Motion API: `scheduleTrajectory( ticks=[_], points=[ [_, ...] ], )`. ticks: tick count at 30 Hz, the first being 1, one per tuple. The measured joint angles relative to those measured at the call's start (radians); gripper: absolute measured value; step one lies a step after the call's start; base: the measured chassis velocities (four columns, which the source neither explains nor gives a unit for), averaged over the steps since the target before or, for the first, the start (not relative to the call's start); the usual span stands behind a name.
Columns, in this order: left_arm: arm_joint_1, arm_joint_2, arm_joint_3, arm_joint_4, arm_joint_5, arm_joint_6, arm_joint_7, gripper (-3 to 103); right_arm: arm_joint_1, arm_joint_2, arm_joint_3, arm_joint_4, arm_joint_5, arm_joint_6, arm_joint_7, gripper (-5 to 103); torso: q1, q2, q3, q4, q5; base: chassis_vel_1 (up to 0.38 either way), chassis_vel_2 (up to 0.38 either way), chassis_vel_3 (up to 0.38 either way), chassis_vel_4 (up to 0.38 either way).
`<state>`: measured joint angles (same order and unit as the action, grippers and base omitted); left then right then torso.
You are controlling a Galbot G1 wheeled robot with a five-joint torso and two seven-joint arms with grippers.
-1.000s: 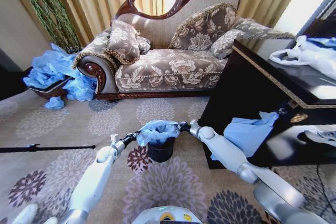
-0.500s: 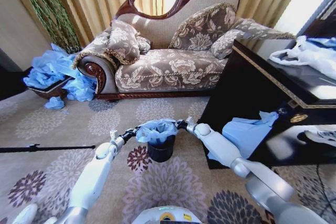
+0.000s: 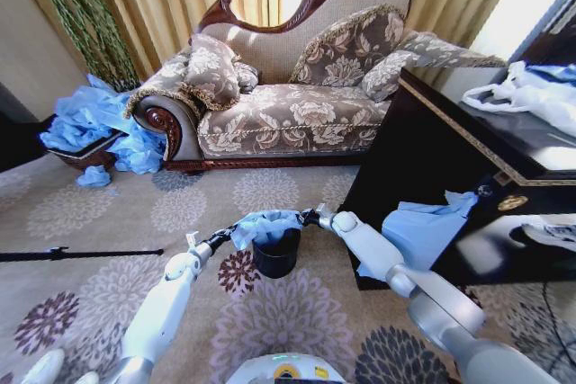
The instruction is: Place a garbage bag over the trash bin.
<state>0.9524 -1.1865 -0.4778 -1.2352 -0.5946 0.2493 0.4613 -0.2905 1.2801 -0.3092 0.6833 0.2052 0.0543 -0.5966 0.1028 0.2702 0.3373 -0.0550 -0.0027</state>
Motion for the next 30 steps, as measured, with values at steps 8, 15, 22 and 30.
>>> scheduleTrajectory(
  ticks=[8,15,22,30],
  points=[
    [0.059,0.017,-0.013,-0.036,0.014,-0.009,0.043,0,-0.046,-0.096,-0.049,0.121,0.054,-0.027,-0.004,0,0.0,0.0,0.0,-0.0001,0.0001,0.0,0.0,0.0,0.0],
    [0.093,0.027,-0.025,-0.061,0.051,-0.026,0.088,0,-0.11,-0.166,-0.084,0.247,0.102,-0.064,0.021,0,0.0,0.0,0.0,0.0002,0.0002,0.0,0.0,0.0,0.0],
    [0.123,0.035,-0.03,-0.076,0.16,-0.077,0.176,0,-0.205,-0.228,-0.072,0.362,0.129,-0.08,0.069,0,0.0,0.0,0.0,0.0002,0.0001,0.0,0.0,0.0,0.0],
    [0.117,0.031,-0.029,-0.047,0.293,-0.164,0.242,0,-0.287,-0.248,-0.025,0.43,0.131,-0.087,0.114,0,0.0,0.0,0.0,0.0001,0.0001,0.0,0.0,0.0,0.0]
  ],
)
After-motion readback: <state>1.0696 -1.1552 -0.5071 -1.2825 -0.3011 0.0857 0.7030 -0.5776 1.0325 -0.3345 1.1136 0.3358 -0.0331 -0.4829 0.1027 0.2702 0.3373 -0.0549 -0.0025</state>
